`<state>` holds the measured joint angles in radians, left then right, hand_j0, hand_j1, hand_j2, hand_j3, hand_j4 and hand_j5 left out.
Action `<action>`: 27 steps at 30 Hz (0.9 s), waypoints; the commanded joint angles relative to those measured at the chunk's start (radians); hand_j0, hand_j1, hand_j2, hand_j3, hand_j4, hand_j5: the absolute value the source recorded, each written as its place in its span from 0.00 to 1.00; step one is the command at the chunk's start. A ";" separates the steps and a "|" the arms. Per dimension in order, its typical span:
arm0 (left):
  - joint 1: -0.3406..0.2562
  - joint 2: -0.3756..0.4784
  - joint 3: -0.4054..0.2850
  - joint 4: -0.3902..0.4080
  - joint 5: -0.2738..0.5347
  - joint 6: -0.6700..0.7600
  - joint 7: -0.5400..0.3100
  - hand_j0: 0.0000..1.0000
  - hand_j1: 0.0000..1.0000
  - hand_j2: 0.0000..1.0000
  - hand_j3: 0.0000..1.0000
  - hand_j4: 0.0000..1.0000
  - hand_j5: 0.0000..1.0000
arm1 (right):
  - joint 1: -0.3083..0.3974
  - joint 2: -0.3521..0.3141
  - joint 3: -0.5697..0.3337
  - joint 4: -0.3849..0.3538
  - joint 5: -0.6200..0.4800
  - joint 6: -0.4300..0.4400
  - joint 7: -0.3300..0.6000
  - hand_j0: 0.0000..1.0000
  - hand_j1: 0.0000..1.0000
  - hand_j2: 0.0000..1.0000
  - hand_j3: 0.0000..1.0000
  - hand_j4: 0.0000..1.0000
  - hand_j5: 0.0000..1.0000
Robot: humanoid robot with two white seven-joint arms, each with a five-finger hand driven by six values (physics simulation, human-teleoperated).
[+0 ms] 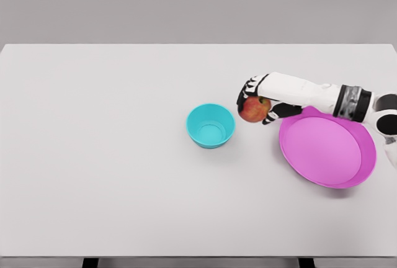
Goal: Put the apple from the pink plate into the blue bowl with your right arm
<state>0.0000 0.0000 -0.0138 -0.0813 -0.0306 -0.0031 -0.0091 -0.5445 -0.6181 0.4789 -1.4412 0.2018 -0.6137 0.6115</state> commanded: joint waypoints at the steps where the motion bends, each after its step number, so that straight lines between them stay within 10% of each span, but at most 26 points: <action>1: 0.000 0.000 0.000 0.000 0.000 0.000 0.000 1.00 1.00 1.00 1.00 1.00 1.00 | 0.000 0.014 0.010 -0.002 -0.007 0.003 -0.001 0.50 0.50 0.50 0.50 0.50 0.50; 27: 0.000 0.000 0.000 0.000 0.000 0.000 0.000 1.00 1.00 1.00 1.00 1.00 1.00 | -0.069 0.143 0.116 0.008 0.088 0.003 -0.001 0.50 0.50 0.50 0.50 0.50 0.50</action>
<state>0.0000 0.0000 -0.0138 -0.0813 -0.0307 -0.0031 -0.0091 -0.6151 -0.4776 0.5920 -1.4352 0.2897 -0.6139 0.6115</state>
